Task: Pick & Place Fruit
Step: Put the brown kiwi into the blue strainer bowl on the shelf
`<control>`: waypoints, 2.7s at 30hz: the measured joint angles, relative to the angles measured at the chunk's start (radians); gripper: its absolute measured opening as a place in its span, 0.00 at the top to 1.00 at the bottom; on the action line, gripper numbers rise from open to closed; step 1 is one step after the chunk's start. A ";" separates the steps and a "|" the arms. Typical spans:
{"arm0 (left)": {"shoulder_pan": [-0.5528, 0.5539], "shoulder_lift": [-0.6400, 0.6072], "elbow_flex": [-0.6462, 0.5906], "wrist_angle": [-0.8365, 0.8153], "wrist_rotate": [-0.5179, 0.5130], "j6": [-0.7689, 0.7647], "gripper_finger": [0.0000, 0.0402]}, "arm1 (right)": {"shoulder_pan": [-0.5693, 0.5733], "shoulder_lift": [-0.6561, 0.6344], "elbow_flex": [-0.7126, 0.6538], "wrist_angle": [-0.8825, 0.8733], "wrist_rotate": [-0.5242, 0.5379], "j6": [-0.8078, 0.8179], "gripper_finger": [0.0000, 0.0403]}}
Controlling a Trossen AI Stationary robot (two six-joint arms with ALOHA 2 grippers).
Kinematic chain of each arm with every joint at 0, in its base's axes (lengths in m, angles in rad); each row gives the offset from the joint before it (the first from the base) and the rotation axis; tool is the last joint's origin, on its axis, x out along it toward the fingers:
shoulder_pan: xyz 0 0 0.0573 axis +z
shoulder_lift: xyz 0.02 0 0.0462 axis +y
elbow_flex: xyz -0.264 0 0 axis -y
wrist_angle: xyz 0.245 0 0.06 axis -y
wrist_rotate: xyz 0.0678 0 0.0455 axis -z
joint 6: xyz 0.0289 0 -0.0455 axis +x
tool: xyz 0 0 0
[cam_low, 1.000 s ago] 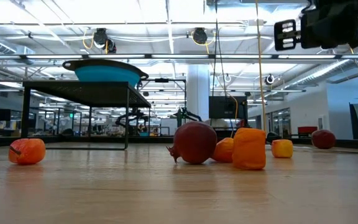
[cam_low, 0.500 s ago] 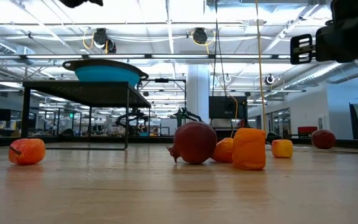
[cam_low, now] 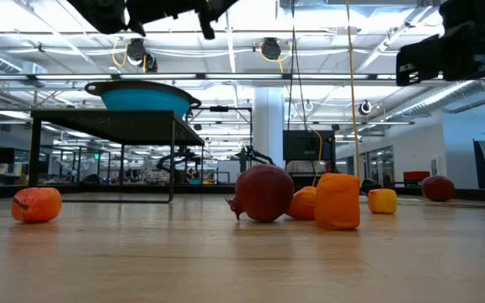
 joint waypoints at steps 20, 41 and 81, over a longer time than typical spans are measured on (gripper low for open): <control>0.182 -0.261 0.000 -0.799 -0.495 0.241 0.49 | 0.000 0.000 0.000 -0.072 0.091 -0.037 1.00; 0.273 -0.410 0.000 -1.346 -0.580 0.241 0.49 | 0.000 0.000 0.000 -0.075 0.090 -0.026 1.00; 0.344 -0.320 0.001 -1.327 -0.424 0.231 0.47 | 0.000 0.000 0.000 -0.075 0.089 -0.025 1.00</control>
